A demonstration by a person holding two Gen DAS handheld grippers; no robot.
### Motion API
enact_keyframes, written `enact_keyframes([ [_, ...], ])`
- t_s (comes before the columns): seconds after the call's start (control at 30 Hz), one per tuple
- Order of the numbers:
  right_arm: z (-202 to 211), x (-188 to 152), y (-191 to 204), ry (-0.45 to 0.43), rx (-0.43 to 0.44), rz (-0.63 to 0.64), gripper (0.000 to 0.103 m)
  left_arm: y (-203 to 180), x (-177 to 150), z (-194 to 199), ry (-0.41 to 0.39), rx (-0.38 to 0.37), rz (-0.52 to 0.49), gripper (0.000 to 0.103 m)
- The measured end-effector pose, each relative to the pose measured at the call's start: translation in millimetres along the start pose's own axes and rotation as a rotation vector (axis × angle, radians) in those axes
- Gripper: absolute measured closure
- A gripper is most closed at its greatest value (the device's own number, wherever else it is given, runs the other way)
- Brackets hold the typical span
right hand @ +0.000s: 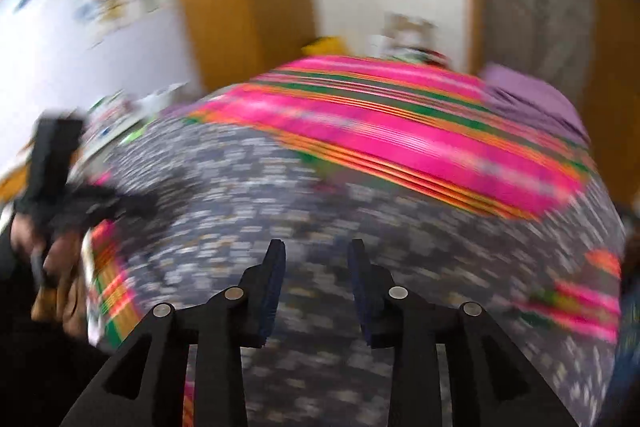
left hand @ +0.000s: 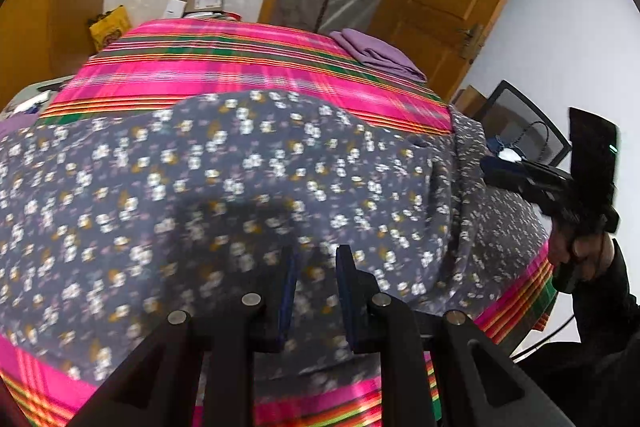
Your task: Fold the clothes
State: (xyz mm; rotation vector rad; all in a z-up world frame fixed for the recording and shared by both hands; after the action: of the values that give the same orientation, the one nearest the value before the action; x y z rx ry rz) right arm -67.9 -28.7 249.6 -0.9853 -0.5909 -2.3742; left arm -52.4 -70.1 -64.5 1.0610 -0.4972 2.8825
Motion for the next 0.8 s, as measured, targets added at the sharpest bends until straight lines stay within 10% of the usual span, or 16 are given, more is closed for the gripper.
enact_keyframes([
  [0.3, 30.9, -26.9, -125.8, -0.058, -0.146, -0.514, 0.063, -9.5, 0.9, -19.9, 0.039, -0.024, -0.022, 0.083],
  [0.8, -27.0, 20.8, -144.4, 0.151, -0.471, -0.318, 0.063, -9.5, 3.3, -21.7, 0.035, -0.03, -0.019, 0.083],
])
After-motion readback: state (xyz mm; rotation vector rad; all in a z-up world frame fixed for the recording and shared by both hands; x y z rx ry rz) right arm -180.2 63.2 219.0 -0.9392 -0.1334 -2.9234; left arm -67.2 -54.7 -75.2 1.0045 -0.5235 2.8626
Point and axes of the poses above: each gripper's, at about its wrist camera, not at the fingertips, and z roughly against the way its jaws point, y to its left, x to its top, the point moved 7 cm from there along -z, roughly the way its jaws point, and after that the axes turned 3 degrees about x, right-handed, at the moved point
